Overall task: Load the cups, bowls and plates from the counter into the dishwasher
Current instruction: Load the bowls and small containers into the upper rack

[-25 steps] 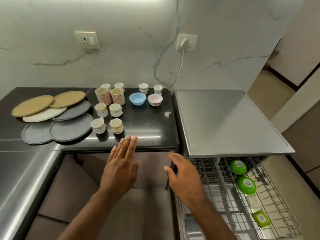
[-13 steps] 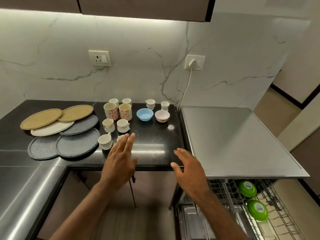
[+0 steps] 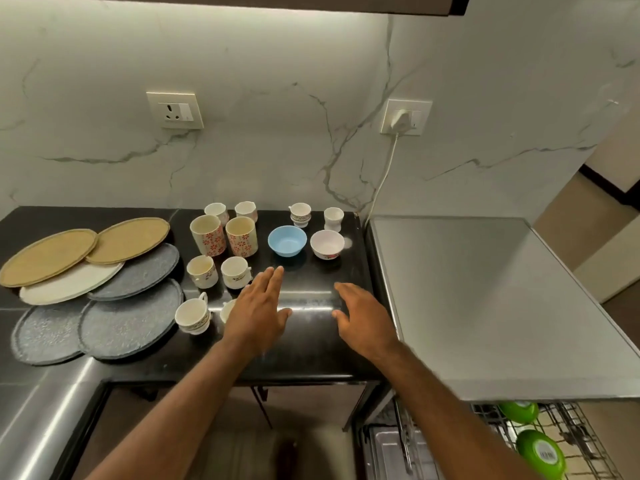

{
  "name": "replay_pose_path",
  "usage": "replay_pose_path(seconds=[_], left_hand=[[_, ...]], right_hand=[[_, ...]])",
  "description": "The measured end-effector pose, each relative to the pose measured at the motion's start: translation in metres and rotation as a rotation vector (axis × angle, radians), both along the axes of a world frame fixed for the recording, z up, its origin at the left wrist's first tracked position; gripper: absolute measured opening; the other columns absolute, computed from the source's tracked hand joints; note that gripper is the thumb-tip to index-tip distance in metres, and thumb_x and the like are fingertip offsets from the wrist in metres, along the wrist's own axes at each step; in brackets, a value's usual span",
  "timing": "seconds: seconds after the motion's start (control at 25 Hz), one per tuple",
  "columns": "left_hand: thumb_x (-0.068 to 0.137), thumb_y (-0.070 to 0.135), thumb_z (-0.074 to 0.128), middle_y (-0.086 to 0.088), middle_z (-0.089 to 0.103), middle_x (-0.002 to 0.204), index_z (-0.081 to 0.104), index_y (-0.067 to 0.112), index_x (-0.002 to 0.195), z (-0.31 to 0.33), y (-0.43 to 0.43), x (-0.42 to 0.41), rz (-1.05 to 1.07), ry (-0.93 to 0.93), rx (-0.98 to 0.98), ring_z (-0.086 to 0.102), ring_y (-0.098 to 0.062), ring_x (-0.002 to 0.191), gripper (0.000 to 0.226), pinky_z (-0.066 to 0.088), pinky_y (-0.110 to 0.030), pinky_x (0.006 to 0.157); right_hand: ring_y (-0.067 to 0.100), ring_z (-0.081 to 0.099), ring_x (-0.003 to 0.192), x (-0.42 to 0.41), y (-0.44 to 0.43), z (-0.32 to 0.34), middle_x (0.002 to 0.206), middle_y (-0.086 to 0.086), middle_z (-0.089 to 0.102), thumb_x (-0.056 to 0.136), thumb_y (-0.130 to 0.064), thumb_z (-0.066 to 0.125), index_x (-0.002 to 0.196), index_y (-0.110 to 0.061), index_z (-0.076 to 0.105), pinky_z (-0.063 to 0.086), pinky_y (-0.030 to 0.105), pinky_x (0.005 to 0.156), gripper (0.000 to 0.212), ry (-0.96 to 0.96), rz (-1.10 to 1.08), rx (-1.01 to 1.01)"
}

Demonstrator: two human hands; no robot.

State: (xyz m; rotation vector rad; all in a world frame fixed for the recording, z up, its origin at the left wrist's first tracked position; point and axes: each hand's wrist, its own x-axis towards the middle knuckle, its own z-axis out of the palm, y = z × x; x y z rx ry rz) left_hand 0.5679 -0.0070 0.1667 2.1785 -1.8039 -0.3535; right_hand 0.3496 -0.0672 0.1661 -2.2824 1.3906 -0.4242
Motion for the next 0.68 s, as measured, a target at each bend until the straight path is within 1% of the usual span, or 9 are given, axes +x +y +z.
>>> replay_pose_path(seconds=[0.12, 0.24, 0.36, 0.44, 0.52, 0.6, 0.68], left_hand=[[0.099, 0.045, 0.058, -0.004, 0.008, 0.172, 0.000, 0.024, 0.164, -0.019, -0.063, 0.020, -0.050, -0.053, 0.078, 0.009, -0.023, 0.158, 0.089, 0.016, -0.043, 0.127], [0.097, 0.044, 0.061, -0.007, 0.016, 0.170, 0.006, 0.019, 0.164, -0.040, -0.119, 0.036, -0.062, -0.122, 0.131, 0.015, -0.027, 0.157, 0.090, 0.018, -0.049, 0.125], [0.098, 0.040, 0.059, -0.008, 0.015, 0.170, 0.008, 0.018, 0.163, -0.060, -0.164, 0.050, -0.074, -0.163, 0.177, 0.013, -0.028, 0.157, 0.086, 0.017, -0.053, 0.126], [0.098, 0.038, 0.059, -0.010, 0.014, 0.170, 0.011, 0.017, 0.163, -0.071, -0.185, 0.061, -0.075, -0.191, 0.213, 0.012, -0.029, 0.157, 0.084, 0.017, -0.054, 0.126], [0.098, 0.037, 0.060, -0.010, 0.013, 0.170, 0.016, 0.018, 0.162, -0.079, -0.199, 0.071, -0.107, -0.224, 0.256, 0.011, -0.031, 0.157, 0.081, 0.016, -0.054, 0.125], [0.101, 0.033, 0.056, -0.010, 0.017, 0.169, 0.027, 0.019, 0.159, -0.086, -0.208, 0.078, -0.146, -0.268, 0.262, 0.012, -0.032, 0.157, 0.067, 0.017, -0.055, 0.124], [0.103, 0.027, 0.051, -0.007, 0.031, 0.164, 0.045, 0.022, 0.149, -0.091, -0.213, 0.083, -0.196, -0.271, 0.250, 0.022, -0.030, 0.153, 0.048, 0.024, -0.054, 0.121]], right_hand=[[0.020, 0.041, 0.142, 0.022, -0.054, -0.014, 0.155, 0.001, 0.044, 0.096, -0.027, 0.063, 0.154, -0.020, 0.038, 0.034, 0.034, 0.117, 0.063, 0.069, -0.036, 0.064], [0.022, 0.043, 0.140, 0.055, -0.103, -0.031, 0.154, -0.001, 0.044, 0.093, -0.022, 0.065, 0.153, -0.021, 0.038, 0.040, 0.037, 0.113, 0.065, 0.149, -0.025, 0.068], [0.022, 0.032, 0.146, 0.088, -0.147, -0.043, 0.162, -0.001, 0.029, 0.088, -0.017, 0.068, 0.156, -0.020, 0.030, 0.038, 0.039, 0.115, 0.078, 0.226, -0.012, 0.013], [0.022, 0.027, 0.148, 0.103, -0.169, -0.049, 0.164, 0.000, 0.024, 0.087, -0.018, 0.069, 0.158, -0.020, 0.024, 0.036, 0.043, 0.115, 0.084, 0.275, 0.002, 0.034], [0.026, 0.034, 0.143, 0.111, -0.186, -0.059, 0.160, 0.002, 0.031, 0.087, -0.022, 0.070, 0.157, -0.022, 0.023, 0.041, 0.048, 0.112, 0.084, 0.285, -0.017, 0.132], [0.030, 0.051, 0.129, 0.114, -0.196, -0.072, 0.147, 0.006, 0.046, 0.087, -0.022, 0.068, 0.154, -0.029, 0.026, 0.049, 0.047, 0.104, 0.079, 0.269, -0.066, 0.209], [0.029, 0.059, 0.118, 0.111, -0.200, -0.085, 0.135, 0.007, 0.055, 0.091, -0.019, 0.064, 0.150, -0.030, 0.031, 0.053, 0.043, 0.099, 0.069, 0.255, -0.064, 0.209]])
